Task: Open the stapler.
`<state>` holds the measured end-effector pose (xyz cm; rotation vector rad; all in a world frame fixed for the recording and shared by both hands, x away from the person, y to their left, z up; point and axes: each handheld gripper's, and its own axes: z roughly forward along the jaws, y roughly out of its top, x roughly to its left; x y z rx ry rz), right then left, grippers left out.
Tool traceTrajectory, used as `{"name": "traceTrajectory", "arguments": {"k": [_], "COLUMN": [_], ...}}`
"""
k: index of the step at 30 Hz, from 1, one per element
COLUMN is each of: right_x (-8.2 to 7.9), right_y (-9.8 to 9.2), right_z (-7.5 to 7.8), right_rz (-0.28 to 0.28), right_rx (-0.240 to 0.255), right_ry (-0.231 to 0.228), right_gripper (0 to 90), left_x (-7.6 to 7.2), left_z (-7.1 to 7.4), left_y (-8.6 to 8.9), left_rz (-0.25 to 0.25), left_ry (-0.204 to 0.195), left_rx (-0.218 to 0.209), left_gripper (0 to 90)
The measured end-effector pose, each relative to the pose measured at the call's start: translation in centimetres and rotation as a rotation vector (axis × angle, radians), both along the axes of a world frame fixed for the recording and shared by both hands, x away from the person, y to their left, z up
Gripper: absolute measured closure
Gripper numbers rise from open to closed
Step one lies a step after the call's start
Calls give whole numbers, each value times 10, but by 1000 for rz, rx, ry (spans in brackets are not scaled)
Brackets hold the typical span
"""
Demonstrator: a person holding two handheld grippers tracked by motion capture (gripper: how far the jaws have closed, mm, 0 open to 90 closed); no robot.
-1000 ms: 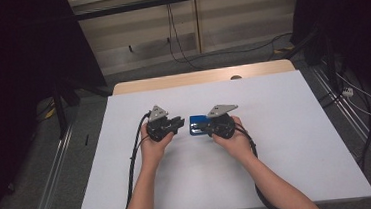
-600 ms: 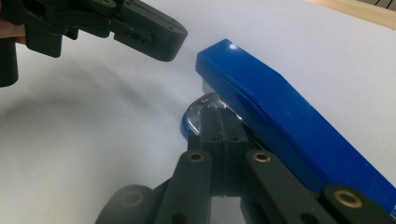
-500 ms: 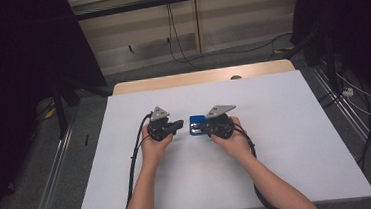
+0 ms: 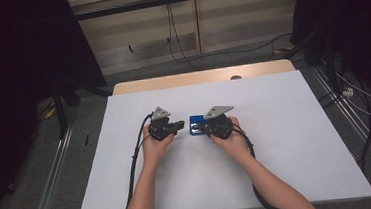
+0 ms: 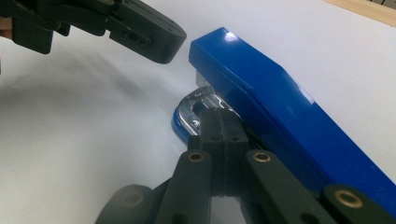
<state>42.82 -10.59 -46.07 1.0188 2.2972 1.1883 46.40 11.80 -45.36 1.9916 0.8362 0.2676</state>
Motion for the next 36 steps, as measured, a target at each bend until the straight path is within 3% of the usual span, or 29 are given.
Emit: {"name": "traceTrajectory", "arguments": {"k": [12,16,24,36], "right_x": [0,0,0,0], "right_y": [1,0,0,-1], "right_z": [-1,-2,-2,-4], "right_rz": [-1,-7,-11,-25], "right_rx": [0,11,20,37], "right_ry": [-4,-1,-1,-1], "right_gripper": [900,900,900,900], "left_x": [2,3,5,2], "left_z": [-1,-4,-4,13], "left_y": [-11,-14,-15,-17], "left_rz": [-41,-50,-59,-70], "left_ry": [-6,-4,-1,-36], "left_rx": [26,9,13,-49], "left_gripper": [900,900,900,900]}}
